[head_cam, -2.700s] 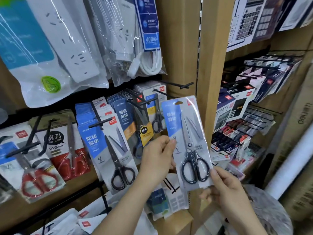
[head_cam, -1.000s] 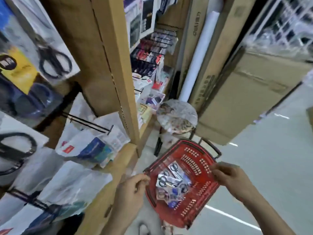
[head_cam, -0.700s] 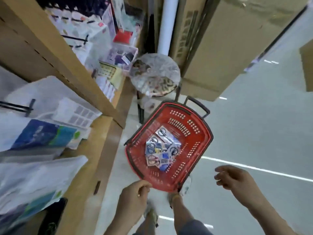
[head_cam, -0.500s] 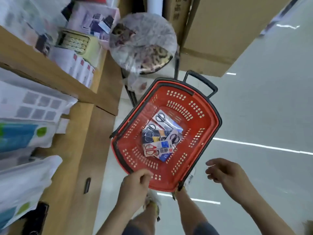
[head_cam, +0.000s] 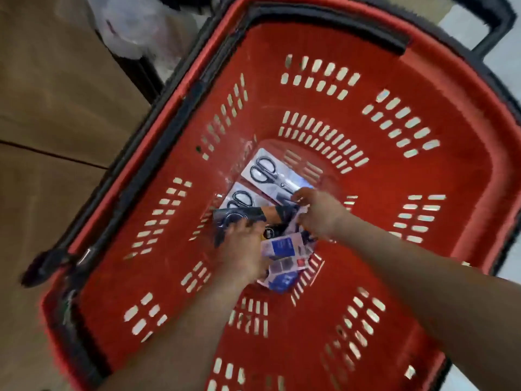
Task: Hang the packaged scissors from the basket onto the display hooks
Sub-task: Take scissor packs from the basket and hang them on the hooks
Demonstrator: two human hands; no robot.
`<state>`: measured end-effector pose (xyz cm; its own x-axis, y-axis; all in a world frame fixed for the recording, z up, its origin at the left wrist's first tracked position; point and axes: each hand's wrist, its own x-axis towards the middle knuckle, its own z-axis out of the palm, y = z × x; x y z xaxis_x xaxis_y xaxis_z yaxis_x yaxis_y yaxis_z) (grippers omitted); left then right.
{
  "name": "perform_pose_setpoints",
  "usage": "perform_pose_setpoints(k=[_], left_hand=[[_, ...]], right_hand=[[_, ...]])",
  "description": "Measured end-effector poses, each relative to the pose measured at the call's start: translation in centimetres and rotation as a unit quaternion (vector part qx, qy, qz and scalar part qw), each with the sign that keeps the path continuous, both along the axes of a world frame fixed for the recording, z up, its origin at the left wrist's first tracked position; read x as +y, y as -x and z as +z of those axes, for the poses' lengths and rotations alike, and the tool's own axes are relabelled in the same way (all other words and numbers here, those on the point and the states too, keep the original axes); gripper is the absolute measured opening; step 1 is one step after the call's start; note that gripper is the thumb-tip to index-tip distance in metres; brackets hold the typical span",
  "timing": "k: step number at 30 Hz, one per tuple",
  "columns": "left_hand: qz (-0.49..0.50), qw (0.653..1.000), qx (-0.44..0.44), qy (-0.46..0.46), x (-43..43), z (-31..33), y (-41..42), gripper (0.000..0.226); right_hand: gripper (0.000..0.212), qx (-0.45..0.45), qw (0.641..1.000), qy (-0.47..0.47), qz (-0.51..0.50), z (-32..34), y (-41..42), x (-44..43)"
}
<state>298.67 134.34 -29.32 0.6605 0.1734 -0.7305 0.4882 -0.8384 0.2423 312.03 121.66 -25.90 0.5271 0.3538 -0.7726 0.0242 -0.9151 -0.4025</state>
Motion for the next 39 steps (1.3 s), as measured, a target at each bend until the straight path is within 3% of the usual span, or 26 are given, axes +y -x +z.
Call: perform_pose_setpoints(k=[3, 6, 9, 14, 18, 22, 26, 28, 30, 33, 36, 37, 39], left_hand=[[-0.078, 0.996, 0.038, -0.027, 0.2, -4.0, -1.9, 0.11], [-0.125, 0.99, 0.059, -0.038, 0.6, -6.8, -2.3, 0.12], [-0.15, 0.986, 0.044, -0.056, 0.7, -7.7, -1.8, 0.106], [-0.192, 0.979, -0.012, -0.067, 0.7, -6.9, -0.7, 0.081], [-0.185, 0.982, -0.032, -0.035, 0.5, -6.7, 0.1, 0.075], [-0.103, 0.993, -0.059, 0.022, 0.2, -5.3, -0.7, 0.04], [0.061, 0.991, -0.12, 0.026, -1.0, -1.9, -0.4, 0.024], [0.183, 0.977, -0.103, 0.044, -1.5, 0.8, -0.3, 0.023], [0.296, 0.946, -0.101, 0.086, -2.1, 4.1, 0.0, 0.028], [0.415, 0.886, -0.134, 0.157, -2.4, 9.6, 1.3, 0.049], [0.502, 0.822, -0.134, 0.232, -2.2, 17.0, 2.2, 0.096], [0.511, 0.809, -0.143, 0.252, -2.1, 19.9, 2.4, 0.103], [0.508, 0.799, -0.16, 0.279, -1.8, 25.7, 2.6, 0.095]], right_hand=[[0.059, -0.006, 0.995, 0.051, 0.088, -5.0, -0.4, 0.2], [0.065, -0.03, 0.981, 0.079, 0.173, -8.5, 0.2, -1.1], [0.056, -0.067, 0.967, 0.1, 0.226, -9.5, -0.1, -1.8], [0.042, -0.056, 0.922, 0.151, 0.352, -6.0, -2.8, -0.3], [0.043, -0.1, 0.929, 0.171, 0.312, -0.4, -6.7, -0.2], [0.032, -0.197, 0.908, 0.187, 0.318, 5.3, -7.8, -1.0], [0.026, -0.299, 0.909, 0.166, 0.238, 10.5, -6.1, -3.1], [0.033, -0.306, 0.935, 0.128, 0.128, 13.1, -5.0, -4.6], [0.041, -0.239, 0.968, 0.04, -0.071, 15.9, -3.8, -6.3], [0.063, -0.059, 0.941, -0.115, -0.312, 19.8, -1.0, -8.5], [0.085, 0.05, 0.893, -0.188, -0.406, 23.2, 2.1, -9.6], [0.086, 0.065, 0.884, -0.198, -0.419, 24.6, 2.9, -9.6], [0.075, 0.088, 0.871, -0.215, -0.434, 27.8, 4.1, -9.1]])
